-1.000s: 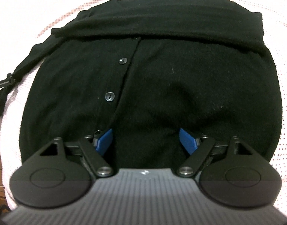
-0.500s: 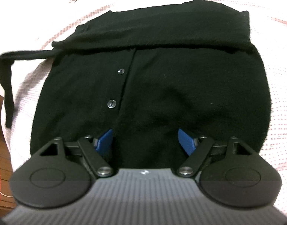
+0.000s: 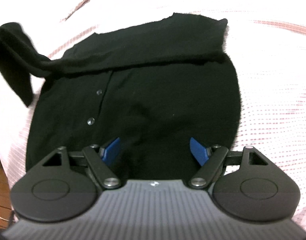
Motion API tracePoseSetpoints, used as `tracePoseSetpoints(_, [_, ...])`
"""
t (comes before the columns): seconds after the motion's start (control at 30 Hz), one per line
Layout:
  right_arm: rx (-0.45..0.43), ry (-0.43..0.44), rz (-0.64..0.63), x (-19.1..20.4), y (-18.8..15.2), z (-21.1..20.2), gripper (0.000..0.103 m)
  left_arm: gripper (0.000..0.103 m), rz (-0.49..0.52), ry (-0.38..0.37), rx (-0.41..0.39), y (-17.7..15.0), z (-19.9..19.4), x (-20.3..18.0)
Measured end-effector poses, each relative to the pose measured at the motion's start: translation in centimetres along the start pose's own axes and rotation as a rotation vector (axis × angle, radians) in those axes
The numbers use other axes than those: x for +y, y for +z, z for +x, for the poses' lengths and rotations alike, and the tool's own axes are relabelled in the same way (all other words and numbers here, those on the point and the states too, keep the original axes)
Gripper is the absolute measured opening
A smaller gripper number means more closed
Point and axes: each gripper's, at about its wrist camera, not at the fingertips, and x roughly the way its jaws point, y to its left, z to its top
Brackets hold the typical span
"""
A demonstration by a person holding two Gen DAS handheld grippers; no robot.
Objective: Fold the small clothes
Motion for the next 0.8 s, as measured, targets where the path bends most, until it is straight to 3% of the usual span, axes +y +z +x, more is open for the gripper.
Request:
tracePoseSetpoints(0.27, [-0.065, -0.011, 0.016, -0.9, 0.0, -1.2, 0.078, 0.012, 0.094, -0.112, 0.161, -4.4, 4.5, -8.7])
tracePoseSetpoints(0.47, [-0.066, -0.055, 0.025, -1.9, -0.9, -0.9, 0.078, 0.012, 0.106, -0.124, 0.300, -9.4, 9.5, -10.5])
tracePoseSetpoints(0.63, [-0.067, -0.051, 0.057, -3.0, -1.4, -0.7, 0.078, 0.015, 0.099, -0.120, 0.399, -12.1, 11.3, -11.0])
tracePoseSetpoints(0.7, [-0.066, -0.053, 0.061, -3.3, -1.5, -0.5, 0.078, 0.020, 0.112, -0.111, 0.435, -12.8, 11.4, -11.0])
tracePoseSetpoints(0.8, [-0.063, -0.054, 0.054, -3.3, -1.7, -0.3, 0.078, 0.047, 0.149, -0.076, 0.446, -13.2, 11.3, -11.4])
